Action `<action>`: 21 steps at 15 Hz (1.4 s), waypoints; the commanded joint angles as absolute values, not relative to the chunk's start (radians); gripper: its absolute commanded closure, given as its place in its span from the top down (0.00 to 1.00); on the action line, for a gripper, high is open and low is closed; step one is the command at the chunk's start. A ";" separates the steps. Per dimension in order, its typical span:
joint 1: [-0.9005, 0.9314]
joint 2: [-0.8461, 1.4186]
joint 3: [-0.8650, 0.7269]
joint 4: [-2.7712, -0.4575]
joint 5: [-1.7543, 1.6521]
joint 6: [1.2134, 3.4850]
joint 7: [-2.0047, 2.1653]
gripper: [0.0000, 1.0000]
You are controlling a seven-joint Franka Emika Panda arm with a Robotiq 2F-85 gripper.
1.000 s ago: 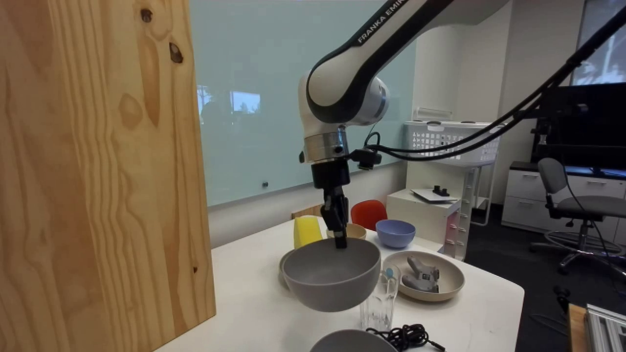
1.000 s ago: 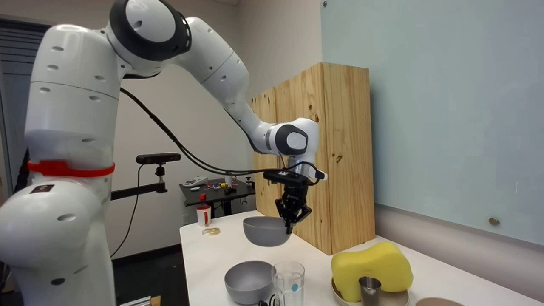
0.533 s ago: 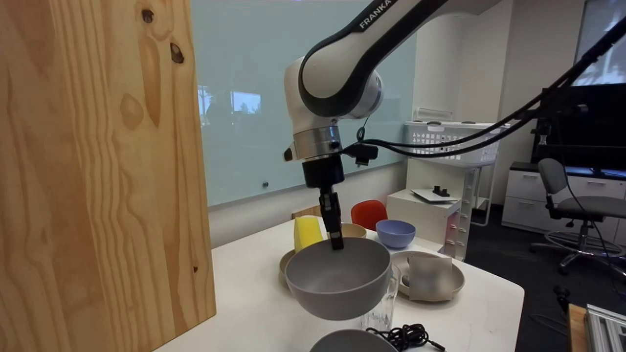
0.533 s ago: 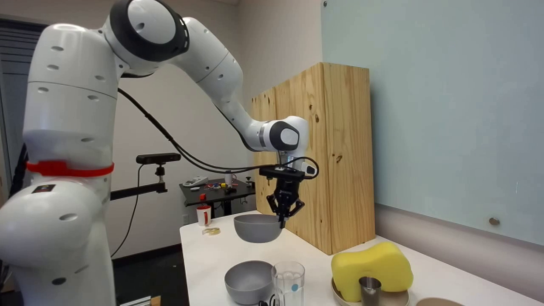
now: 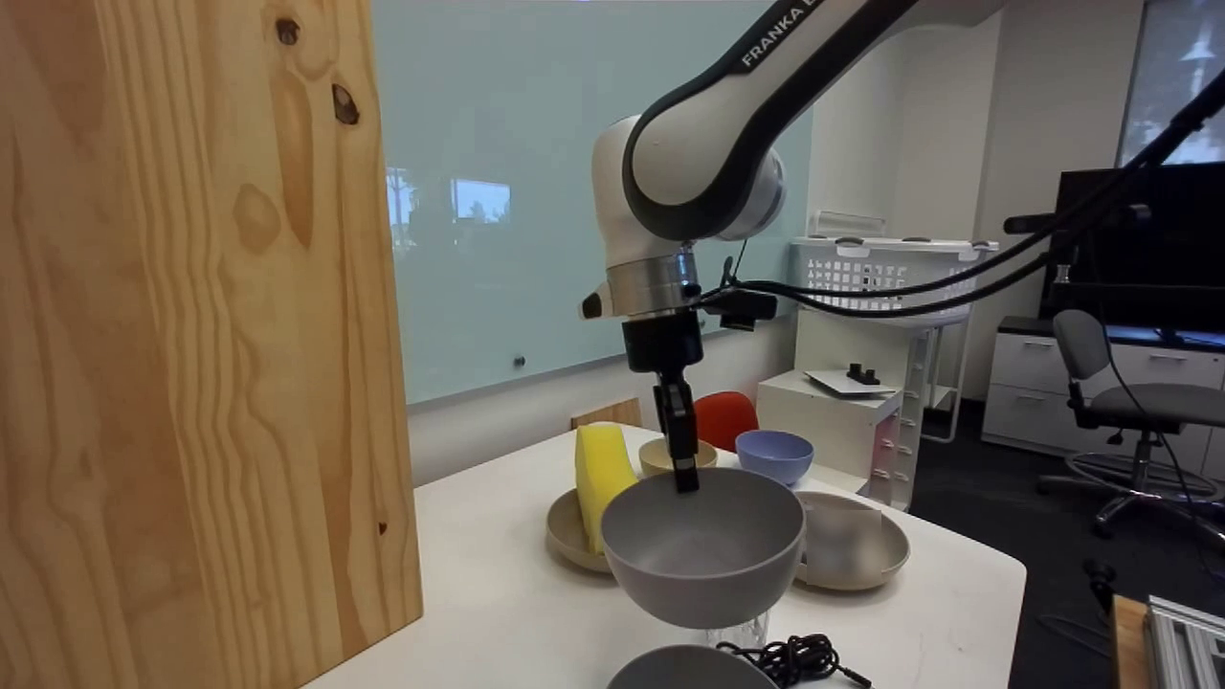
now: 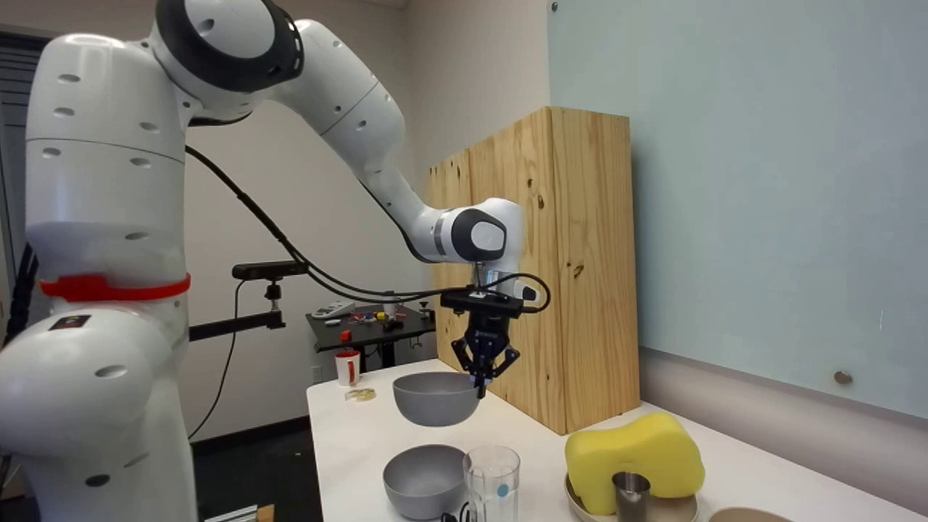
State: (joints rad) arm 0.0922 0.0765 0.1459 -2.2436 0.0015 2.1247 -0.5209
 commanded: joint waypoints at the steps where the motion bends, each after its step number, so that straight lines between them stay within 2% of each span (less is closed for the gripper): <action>1: 0.102 0.031 0.153 -2.346 0.023 2.194 -0.566 0.01; 13: 0.109 0.027 0.158 -2.528 0.048 2.335 -0.675 0.01; 21: 0.096 0.049 0.138 -2.534 0.016 2.445 -0.729 0.01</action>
State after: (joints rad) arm 0.1033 0.0469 0.1517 -2.5119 0.0178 2.3895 -0.6900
